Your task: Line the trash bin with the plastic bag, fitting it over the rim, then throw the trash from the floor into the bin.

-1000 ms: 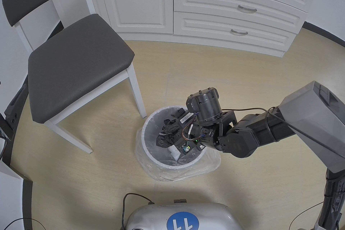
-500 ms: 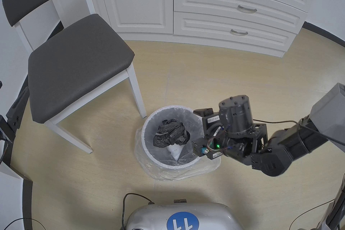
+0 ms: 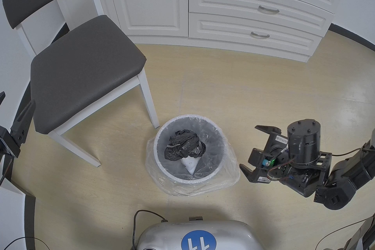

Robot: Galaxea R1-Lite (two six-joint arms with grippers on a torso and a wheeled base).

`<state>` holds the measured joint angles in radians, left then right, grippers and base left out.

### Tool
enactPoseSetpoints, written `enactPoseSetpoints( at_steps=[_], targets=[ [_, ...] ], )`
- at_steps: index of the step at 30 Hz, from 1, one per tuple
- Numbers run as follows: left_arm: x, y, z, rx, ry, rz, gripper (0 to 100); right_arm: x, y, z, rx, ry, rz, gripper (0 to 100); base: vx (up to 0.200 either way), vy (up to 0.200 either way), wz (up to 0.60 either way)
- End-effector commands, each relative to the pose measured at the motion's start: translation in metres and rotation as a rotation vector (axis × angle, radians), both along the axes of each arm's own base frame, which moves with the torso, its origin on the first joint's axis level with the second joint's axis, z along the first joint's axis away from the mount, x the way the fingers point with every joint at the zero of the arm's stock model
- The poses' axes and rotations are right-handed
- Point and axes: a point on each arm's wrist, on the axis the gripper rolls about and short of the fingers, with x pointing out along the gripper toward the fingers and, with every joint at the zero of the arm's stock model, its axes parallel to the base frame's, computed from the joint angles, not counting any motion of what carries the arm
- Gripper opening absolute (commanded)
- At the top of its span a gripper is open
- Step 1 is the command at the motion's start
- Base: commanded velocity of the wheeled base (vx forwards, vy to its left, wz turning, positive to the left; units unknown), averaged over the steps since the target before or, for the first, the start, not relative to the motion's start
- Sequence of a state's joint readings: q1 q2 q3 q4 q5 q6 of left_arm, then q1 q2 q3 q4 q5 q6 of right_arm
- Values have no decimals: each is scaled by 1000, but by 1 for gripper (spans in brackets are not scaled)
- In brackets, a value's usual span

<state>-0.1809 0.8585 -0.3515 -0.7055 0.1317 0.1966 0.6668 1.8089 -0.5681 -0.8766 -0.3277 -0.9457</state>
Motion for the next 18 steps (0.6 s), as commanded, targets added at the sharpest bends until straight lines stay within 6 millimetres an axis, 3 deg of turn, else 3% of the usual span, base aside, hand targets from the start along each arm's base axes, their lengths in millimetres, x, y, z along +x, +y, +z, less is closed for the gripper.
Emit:
enactPoseSetpoints(
  at_steps=[1, 6, 14, 18],
  targets=[
    [6, -1, -8, 10, 46, -1, 100, -18, -27, 15, 149, 4, -88, 100, 0, 0, 0],
    [13, -3, -17, 23, 92, -7, 100, -26, -46, 8, 273, 54, -177, 100, 0, 0, 0],
    [23, -5, -22, 24, 132, -6, 100, -19, -60, 13, 455, -2, -262, 100, 0, 0, 0],
    [23, -5, -22, 21, 134, -7, 100, -15, -74, 17, 675, -24, -341, 100, 0, 0, 0]
  ],
)
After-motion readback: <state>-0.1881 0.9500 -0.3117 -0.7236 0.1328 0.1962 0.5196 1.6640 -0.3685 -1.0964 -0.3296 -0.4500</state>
